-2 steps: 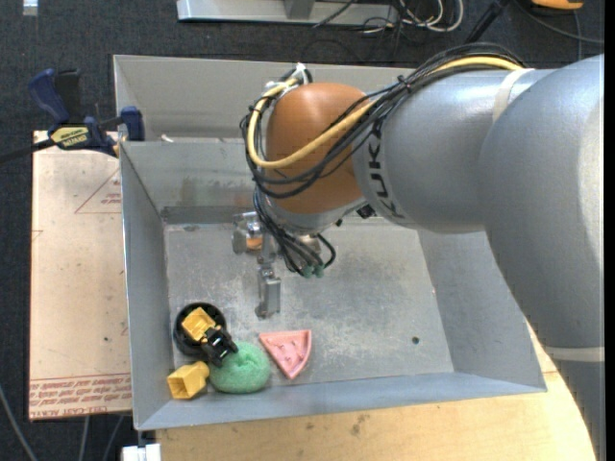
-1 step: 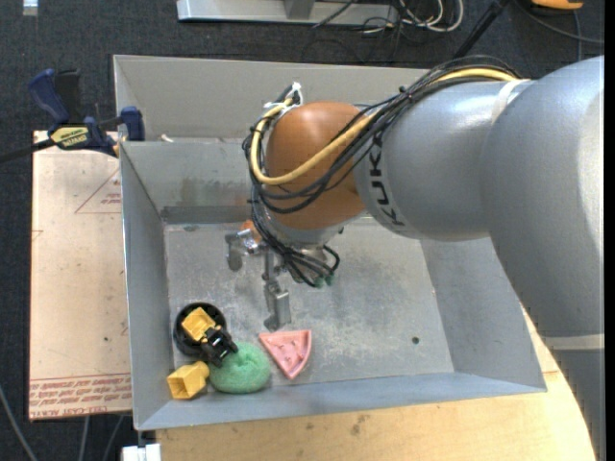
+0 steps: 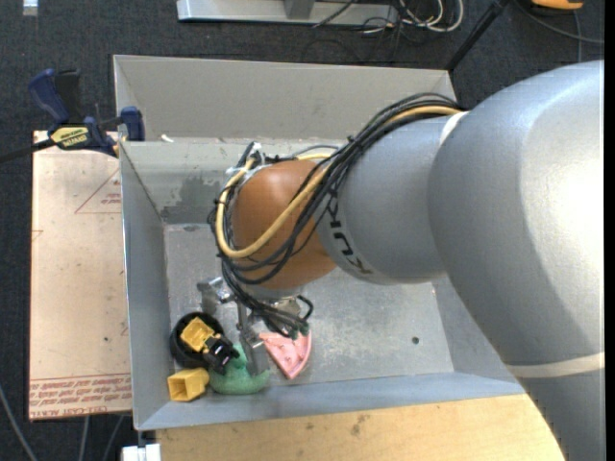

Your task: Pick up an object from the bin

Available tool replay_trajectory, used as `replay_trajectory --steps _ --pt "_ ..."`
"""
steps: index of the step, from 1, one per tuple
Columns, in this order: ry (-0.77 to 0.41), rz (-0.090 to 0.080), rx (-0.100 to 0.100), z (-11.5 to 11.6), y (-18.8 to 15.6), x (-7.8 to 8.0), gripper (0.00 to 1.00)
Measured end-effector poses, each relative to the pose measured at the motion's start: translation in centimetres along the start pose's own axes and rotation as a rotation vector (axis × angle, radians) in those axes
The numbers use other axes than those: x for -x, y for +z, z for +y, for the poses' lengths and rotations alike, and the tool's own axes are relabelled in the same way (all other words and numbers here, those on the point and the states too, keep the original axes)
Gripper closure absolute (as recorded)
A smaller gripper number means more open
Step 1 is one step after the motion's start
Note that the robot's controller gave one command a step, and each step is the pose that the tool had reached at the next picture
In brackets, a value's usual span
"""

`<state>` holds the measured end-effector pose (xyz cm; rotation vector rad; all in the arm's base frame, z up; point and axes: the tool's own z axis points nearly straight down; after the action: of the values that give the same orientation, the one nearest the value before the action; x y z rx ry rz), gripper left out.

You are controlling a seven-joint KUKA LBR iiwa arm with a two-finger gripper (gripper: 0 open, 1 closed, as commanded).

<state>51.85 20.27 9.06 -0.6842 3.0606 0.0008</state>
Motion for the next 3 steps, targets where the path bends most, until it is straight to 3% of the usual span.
replay_trajectory --steps 1,2,3 --pt "-0.148 0.003 0.001 2.9 0.9 -0.1 0.00" --pt "-0.224 -0.004 -0.001 3.8 1.5 0.0 0.00" --pt "-0.394 -0.004 -0.003 5.3 1.6 -0.8 1.00"
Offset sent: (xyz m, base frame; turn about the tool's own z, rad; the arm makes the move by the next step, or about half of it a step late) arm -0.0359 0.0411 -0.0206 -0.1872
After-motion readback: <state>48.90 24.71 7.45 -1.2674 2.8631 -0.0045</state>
